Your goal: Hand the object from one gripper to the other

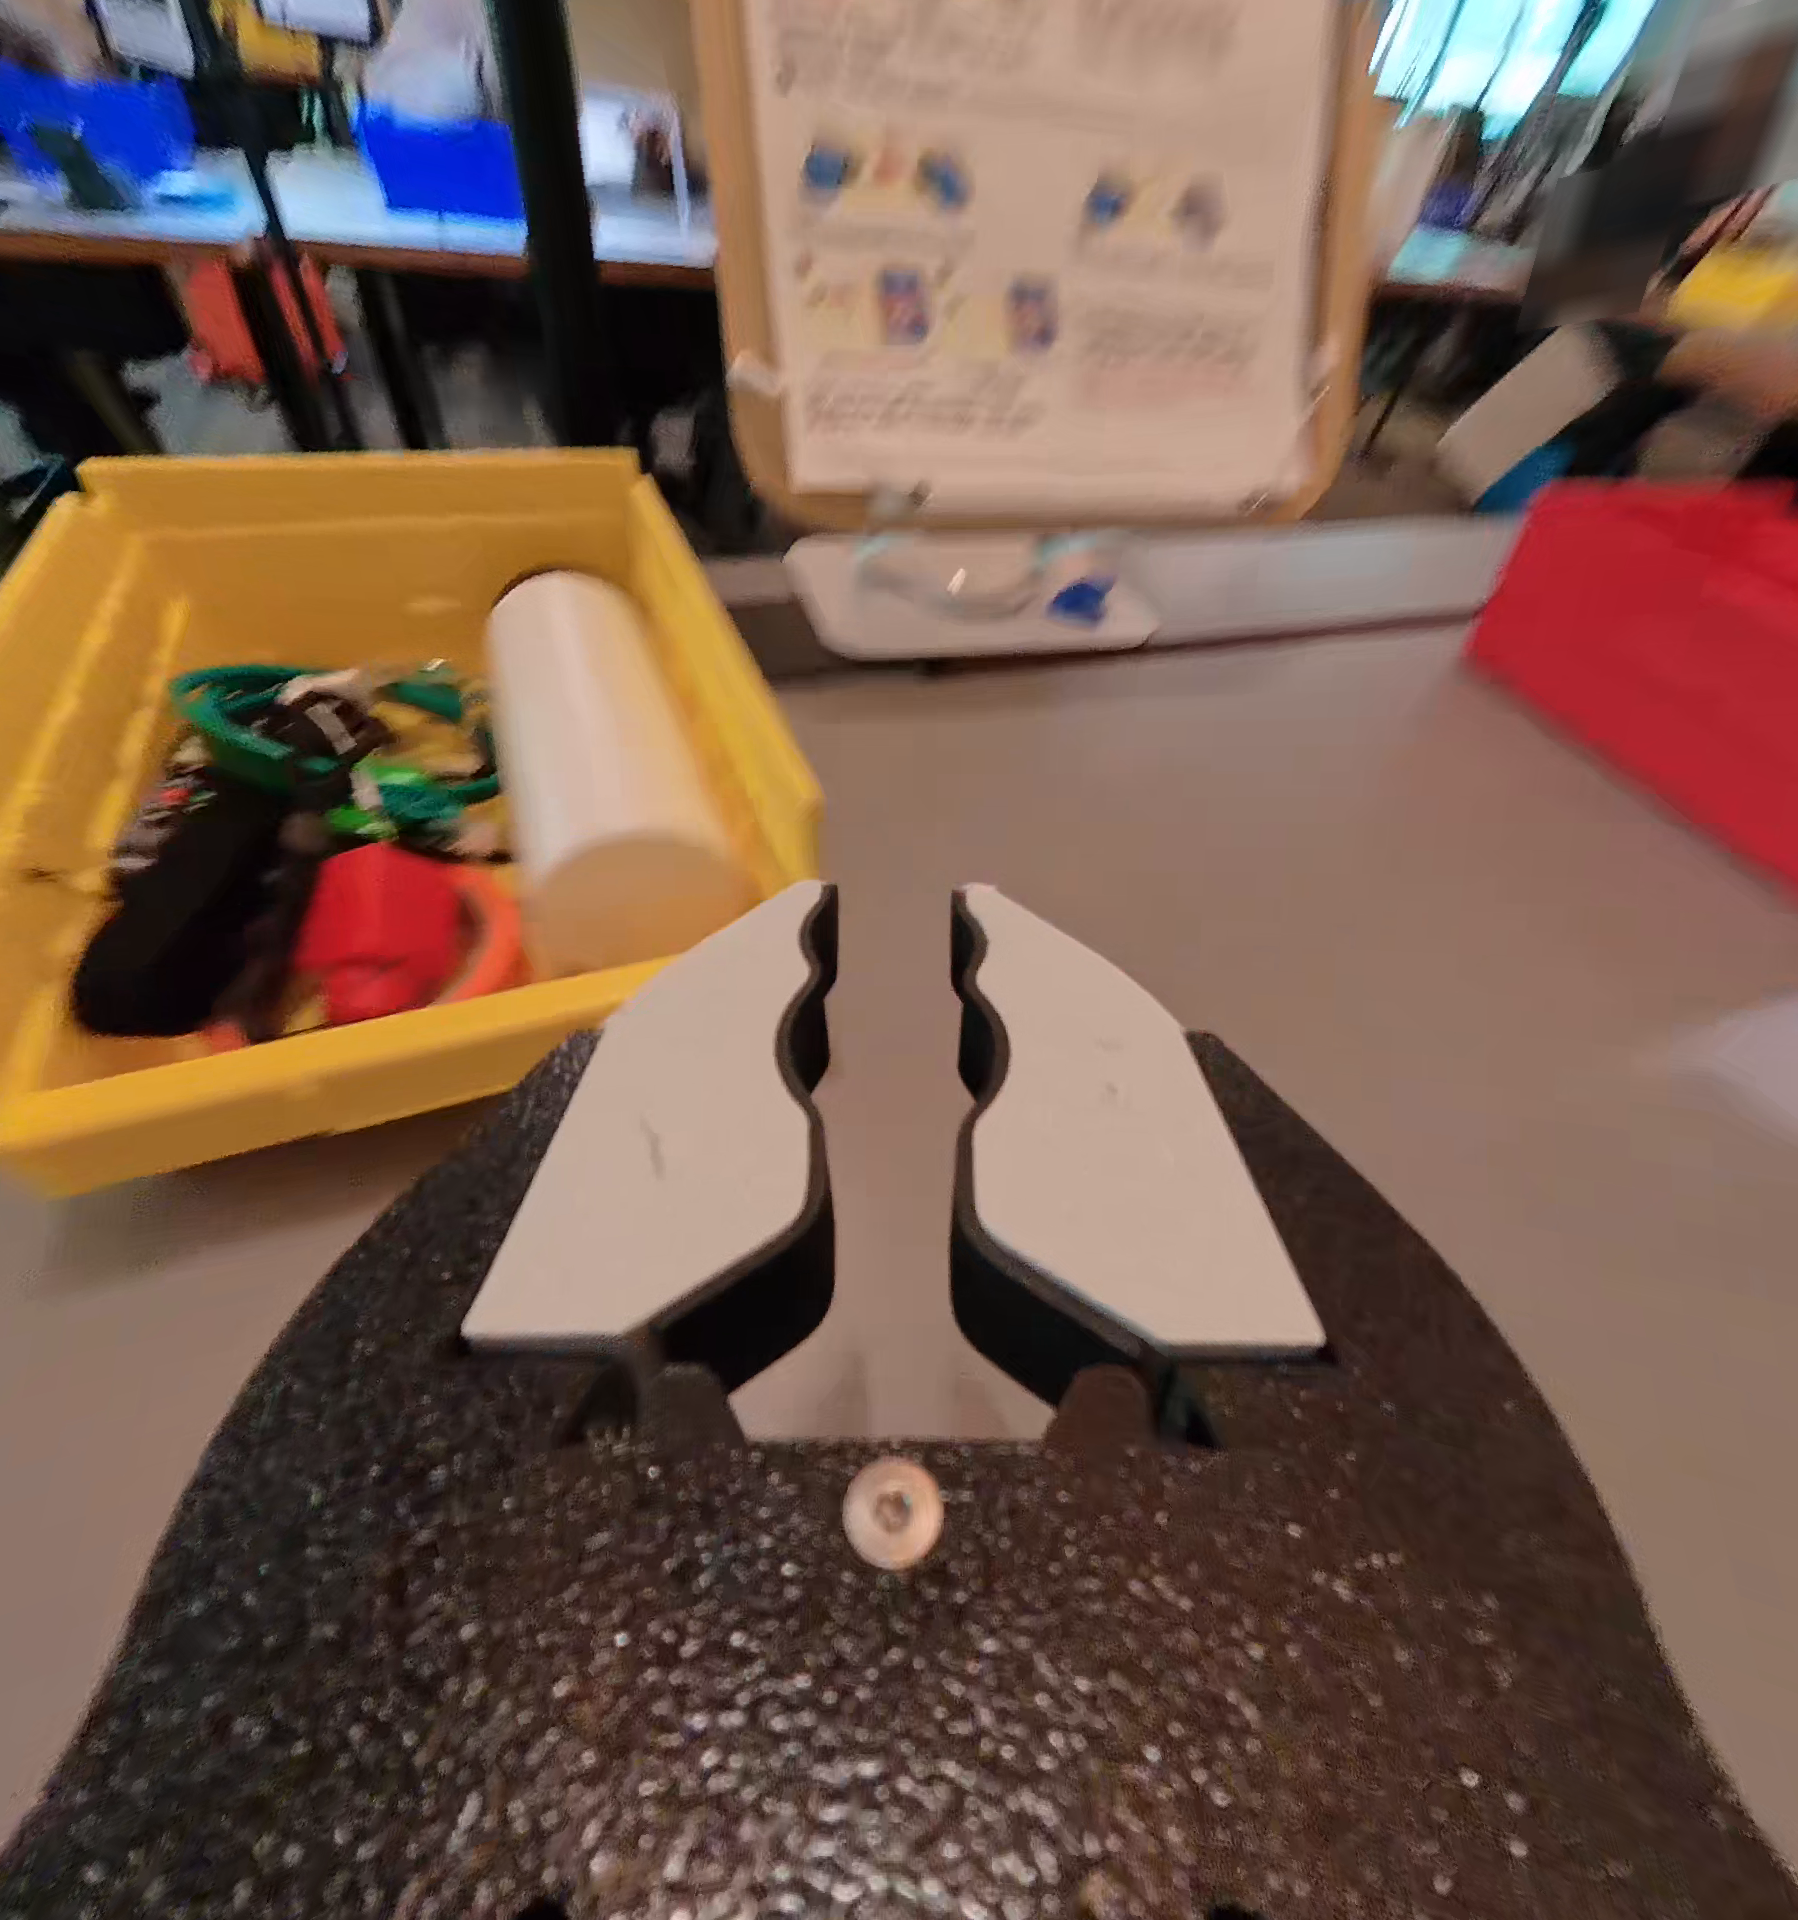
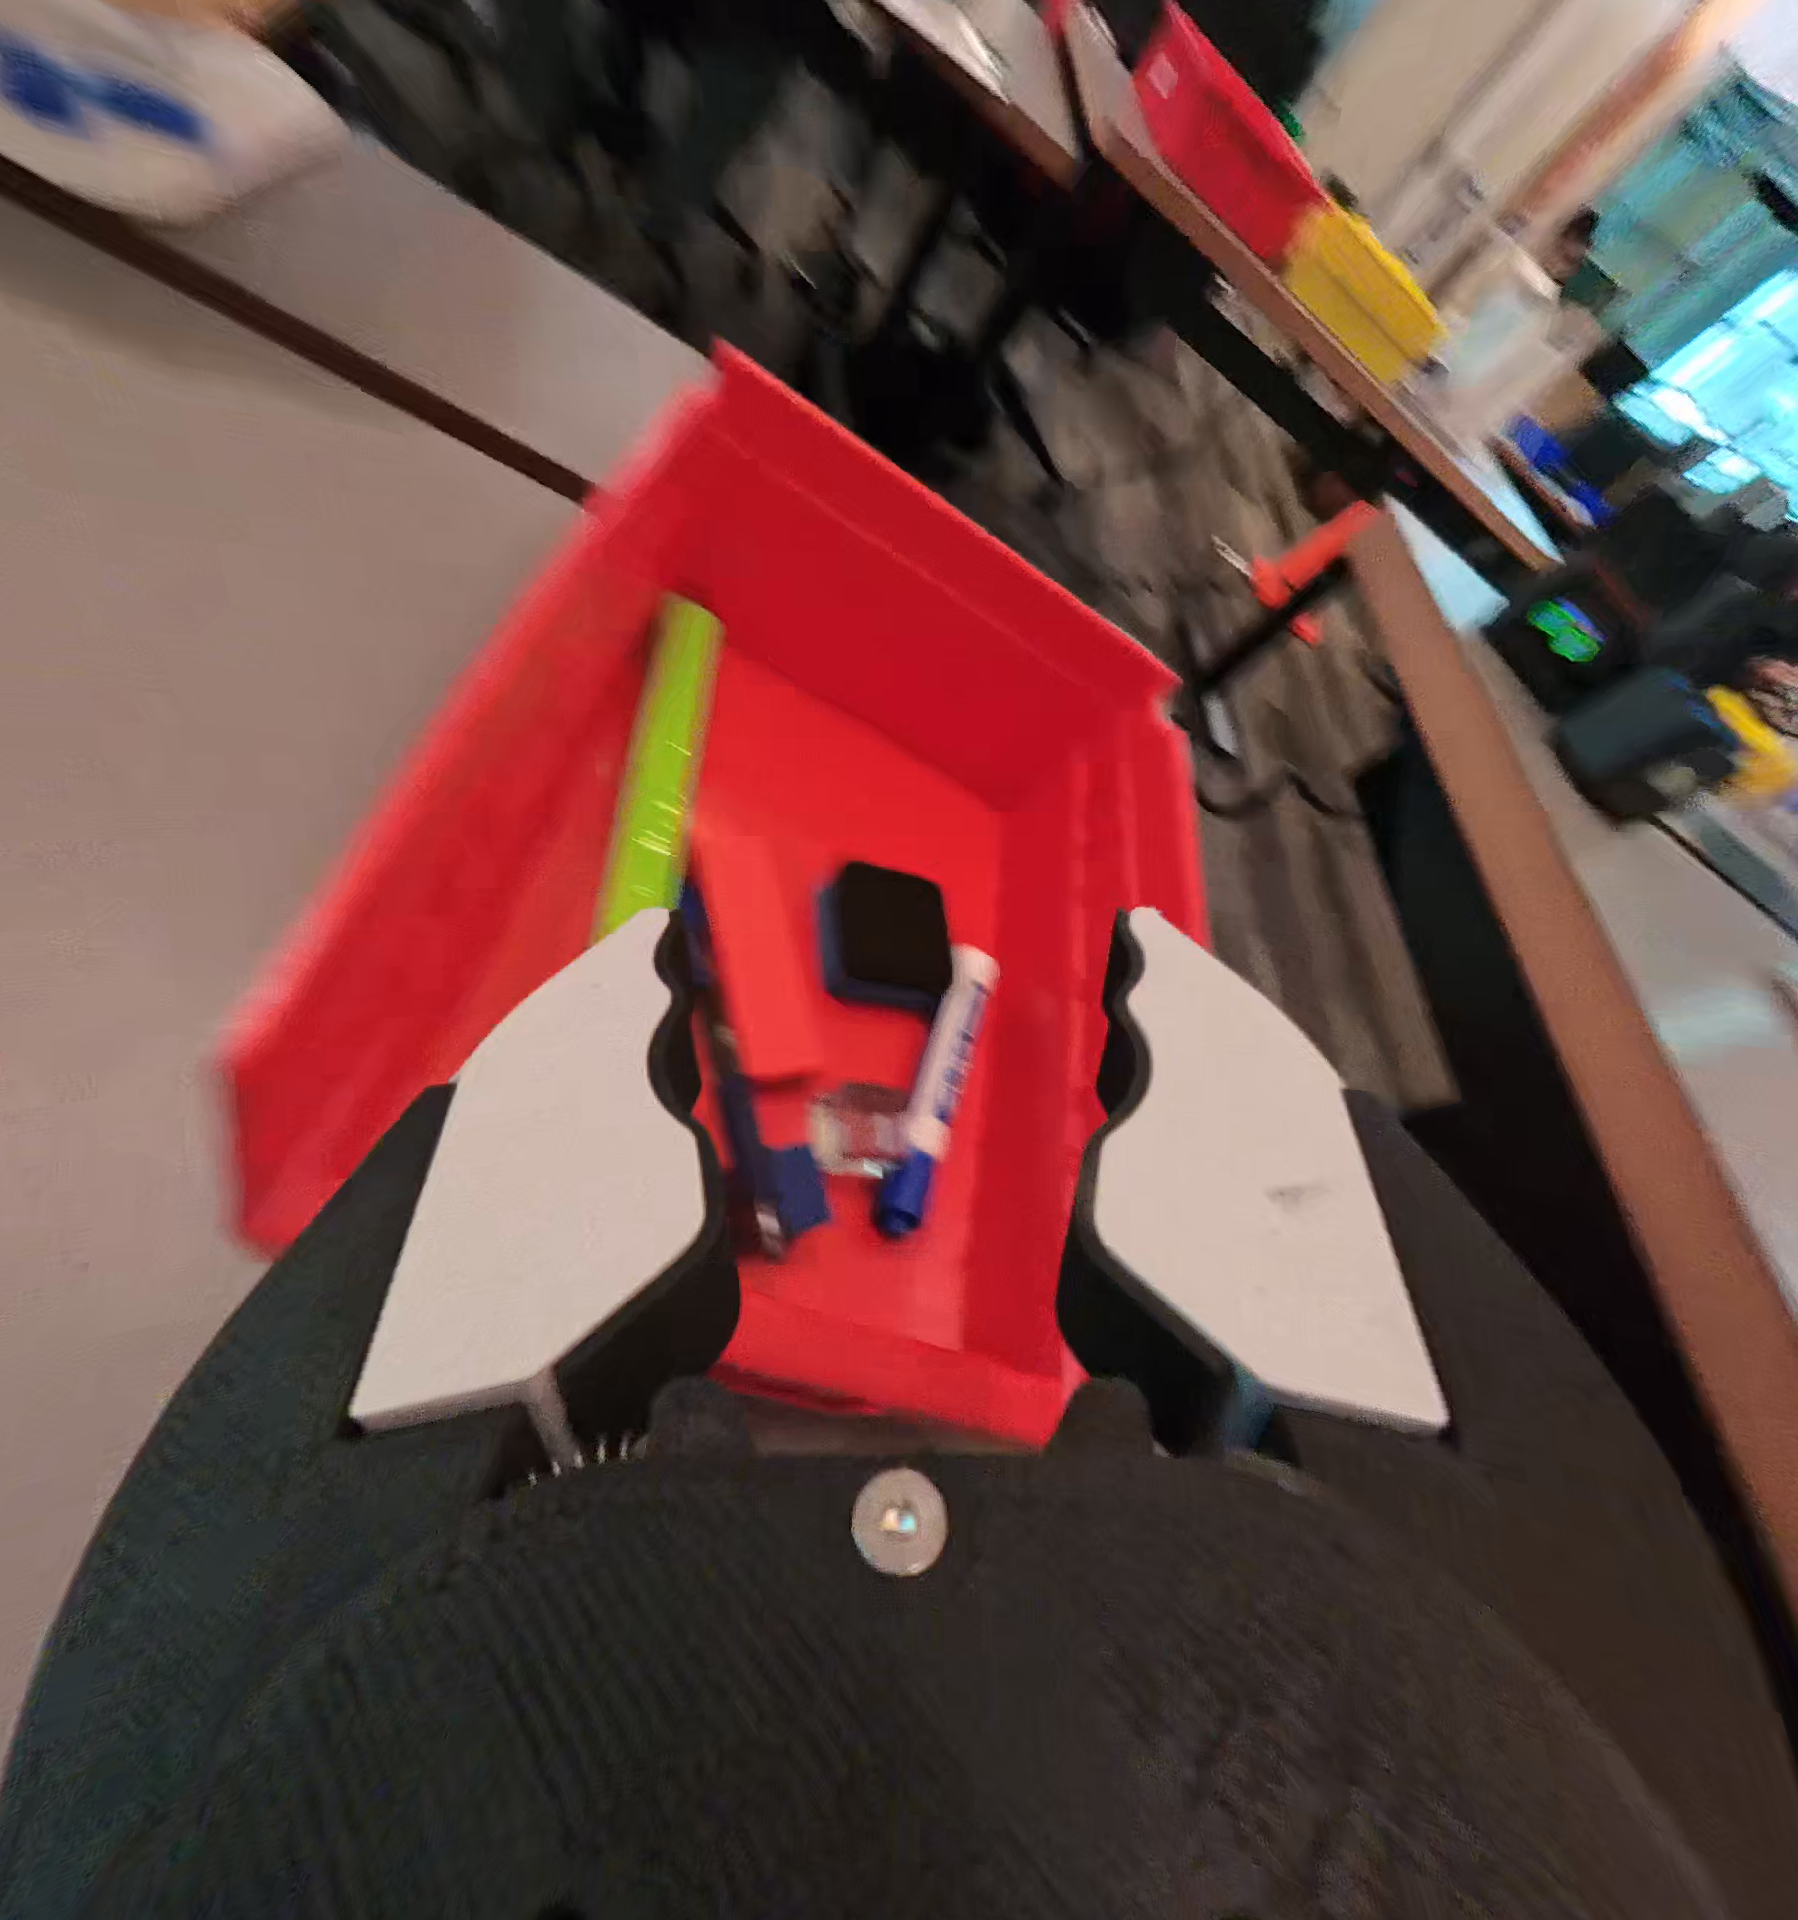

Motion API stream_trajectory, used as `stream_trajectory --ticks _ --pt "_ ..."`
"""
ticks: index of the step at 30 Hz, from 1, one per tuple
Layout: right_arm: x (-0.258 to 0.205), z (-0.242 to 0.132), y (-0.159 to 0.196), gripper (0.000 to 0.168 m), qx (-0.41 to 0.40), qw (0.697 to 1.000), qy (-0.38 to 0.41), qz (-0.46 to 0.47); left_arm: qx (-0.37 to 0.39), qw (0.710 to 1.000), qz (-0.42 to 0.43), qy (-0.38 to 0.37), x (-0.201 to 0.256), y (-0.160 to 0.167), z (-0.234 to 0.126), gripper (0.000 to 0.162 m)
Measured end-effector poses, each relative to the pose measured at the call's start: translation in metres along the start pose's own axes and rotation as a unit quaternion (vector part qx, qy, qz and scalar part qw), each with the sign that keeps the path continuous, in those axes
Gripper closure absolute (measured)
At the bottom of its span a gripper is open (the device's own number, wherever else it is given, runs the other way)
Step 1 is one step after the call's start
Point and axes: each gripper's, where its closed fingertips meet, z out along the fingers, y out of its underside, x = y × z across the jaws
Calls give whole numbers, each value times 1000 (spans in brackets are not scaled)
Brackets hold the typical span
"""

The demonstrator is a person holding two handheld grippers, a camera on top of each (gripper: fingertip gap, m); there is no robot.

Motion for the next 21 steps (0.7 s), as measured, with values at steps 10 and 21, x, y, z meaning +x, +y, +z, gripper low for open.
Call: stream_trajectory --ticks 10,21 --pt "-81 -26 -57 96 121 980 -157 8 -347 913 164 -137 -160 20 45 135" --pt "-85 -27 -55 97 130 974 -182 26 -422 892 82 -140 -196 43 102 137"
